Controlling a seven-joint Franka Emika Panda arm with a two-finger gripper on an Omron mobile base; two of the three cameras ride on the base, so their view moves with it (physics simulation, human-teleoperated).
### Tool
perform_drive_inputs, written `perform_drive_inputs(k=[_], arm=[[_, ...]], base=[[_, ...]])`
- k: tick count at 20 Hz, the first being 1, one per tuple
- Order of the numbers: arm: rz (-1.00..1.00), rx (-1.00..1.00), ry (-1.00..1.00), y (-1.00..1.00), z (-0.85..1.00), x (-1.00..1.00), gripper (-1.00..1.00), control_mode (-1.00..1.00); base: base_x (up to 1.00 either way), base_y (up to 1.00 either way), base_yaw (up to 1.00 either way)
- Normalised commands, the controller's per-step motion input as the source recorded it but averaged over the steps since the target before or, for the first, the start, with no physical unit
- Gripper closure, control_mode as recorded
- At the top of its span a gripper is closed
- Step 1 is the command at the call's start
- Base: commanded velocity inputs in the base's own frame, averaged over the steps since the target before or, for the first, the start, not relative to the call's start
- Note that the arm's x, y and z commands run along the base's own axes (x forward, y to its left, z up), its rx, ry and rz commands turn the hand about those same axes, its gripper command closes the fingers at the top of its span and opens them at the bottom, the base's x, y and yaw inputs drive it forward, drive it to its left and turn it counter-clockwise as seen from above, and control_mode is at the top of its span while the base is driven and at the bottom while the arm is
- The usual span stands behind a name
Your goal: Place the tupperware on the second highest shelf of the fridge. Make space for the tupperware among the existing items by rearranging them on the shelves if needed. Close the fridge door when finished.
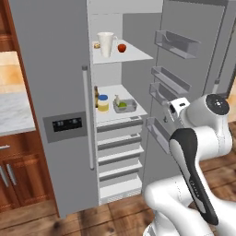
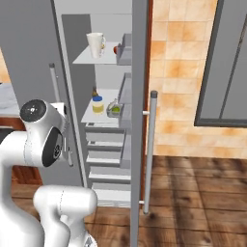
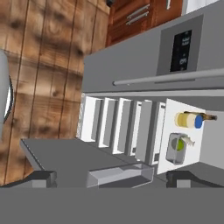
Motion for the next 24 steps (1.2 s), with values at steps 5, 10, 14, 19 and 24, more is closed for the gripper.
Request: perform_drive_inputs(k=[5, 10, 14, 19, 24], arm=[[0.00, 0.00, -0.01, 0.00, 0.00, 0.00, -1.00, -1.00], [0.00, 0.02, -0.11, -0.18, 0.00, -0.09, -1.00, -1.00], [0.00, 0.07, -0.28, -0.66, 0.00, -0.39, -1.00, -1.00], [-0.01, 0.13, -0.20, -0.91, -0.04, -0.09, -1.00, -1.00], [0.00, 0.19, -0.09, -1.00, -0.15, 0.08, -1.00, -1.00]], base=[[-0.02, 0.00, 0.00], [0.00, 0.00, 0.00], [0.00, 0.00, 0.00], [0.00, 0.00, 0.00], [0.00, 0.00, 0.00]])
